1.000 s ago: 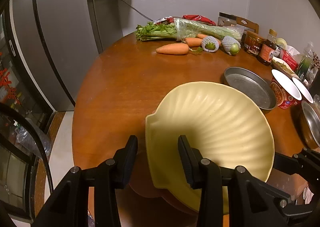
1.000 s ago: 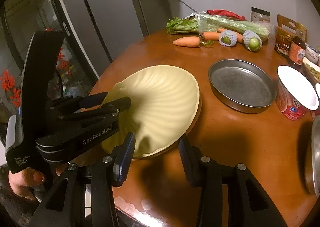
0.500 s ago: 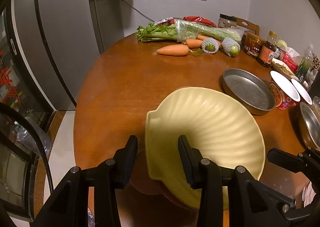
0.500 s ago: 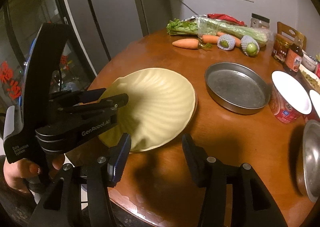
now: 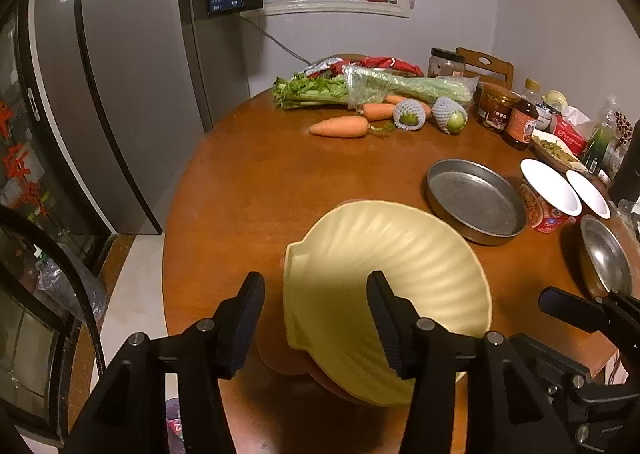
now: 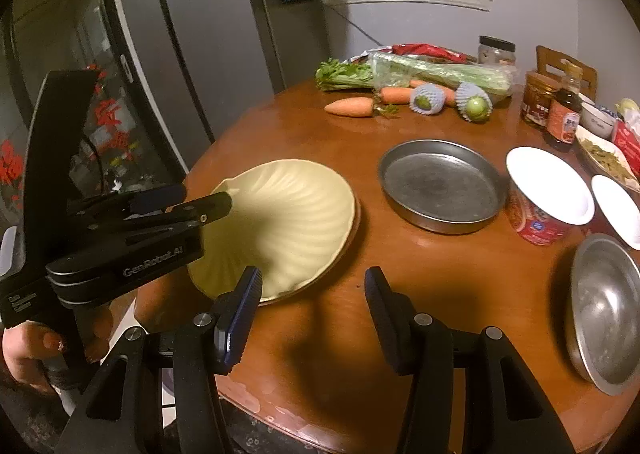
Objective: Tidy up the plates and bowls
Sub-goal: 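Lower the shell plate onto the pink plate and open the left gripper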
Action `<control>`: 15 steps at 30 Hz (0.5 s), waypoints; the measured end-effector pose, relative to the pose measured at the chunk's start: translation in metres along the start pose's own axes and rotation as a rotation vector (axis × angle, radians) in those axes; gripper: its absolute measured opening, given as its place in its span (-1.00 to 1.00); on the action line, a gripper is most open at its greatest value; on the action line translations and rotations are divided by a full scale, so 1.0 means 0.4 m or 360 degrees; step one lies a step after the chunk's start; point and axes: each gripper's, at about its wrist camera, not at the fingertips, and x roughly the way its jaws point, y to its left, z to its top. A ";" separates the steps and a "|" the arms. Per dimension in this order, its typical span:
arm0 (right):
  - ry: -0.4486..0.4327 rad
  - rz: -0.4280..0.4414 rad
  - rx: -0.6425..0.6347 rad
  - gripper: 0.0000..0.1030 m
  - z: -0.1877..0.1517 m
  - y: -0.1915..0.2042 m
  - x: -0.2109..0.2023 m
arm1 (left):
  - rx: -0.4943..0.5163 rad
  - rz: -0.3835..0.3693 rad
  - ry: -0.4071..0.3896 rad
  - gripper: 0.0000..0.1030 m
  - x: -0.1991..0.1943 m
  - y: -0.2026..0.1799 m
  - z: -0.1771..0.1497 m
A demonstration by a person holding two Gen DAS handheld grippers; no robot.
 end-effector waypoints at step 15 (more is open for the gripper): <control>-0.0170 -0.0081 0.0083 0.26 0.009 -0.068 -0.110 | 0.0084 -0.0058 -0.0103 0.10 -0.112 -0.086 0.038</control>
